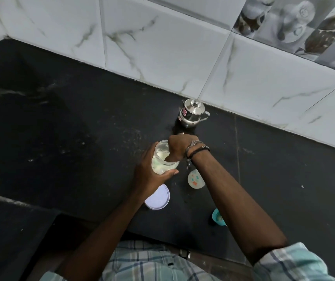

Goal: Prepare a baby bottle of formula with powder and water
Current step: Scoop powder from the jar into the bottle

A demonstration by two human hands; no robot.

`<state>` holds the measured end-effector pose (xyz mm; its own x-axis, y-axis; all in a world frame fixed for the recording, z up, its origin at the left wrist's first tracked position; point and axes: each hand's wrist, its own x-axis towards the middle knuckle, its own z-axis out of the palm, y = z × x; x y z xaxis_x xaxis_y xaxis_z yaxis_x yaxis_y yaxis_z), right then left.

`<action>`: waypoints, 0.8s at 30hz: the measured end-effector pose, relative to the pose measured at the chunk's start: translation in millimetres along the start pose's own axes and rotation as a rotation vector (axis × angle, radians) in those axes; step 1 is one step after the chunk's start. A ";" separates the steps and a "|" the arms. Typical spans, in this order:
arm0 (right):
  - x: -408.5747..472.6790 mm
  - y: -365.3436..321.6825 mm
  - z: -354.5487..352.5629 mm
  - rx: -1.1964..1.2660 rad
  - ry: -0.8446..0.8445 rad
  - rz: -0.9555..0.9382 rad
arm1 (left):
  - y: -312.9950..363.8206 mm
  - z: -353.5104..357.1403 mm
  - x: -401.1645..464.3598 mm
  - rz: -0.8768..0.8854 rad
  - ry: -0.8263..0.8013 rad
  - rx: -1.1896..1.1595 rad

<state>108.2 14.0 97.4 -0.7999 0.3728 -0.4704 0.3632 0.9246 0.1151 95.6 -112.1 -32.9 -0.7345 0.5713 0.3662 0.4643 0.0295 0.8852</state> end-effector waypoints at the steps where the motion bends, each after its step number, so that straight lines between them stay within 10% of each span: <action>1: 3.4 -0.6 -0.9 0.013 -0.032 -0.009 | -1.1 0.3 0.7 -0.006 0.001 0.000; 24: 12.1 -3.5 -0.4 0.101 -0.096 -0.025 | -2.8 1.5 1.4 -0.049 0.000 0.005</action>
<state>97.1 15.3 91.7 -0.7620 0.3358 -0.5537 0.3938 0.9191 0.0153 94.0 -110.1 -35.3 -0.7565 0.5688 0.3229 0.4305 0.0613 0.9005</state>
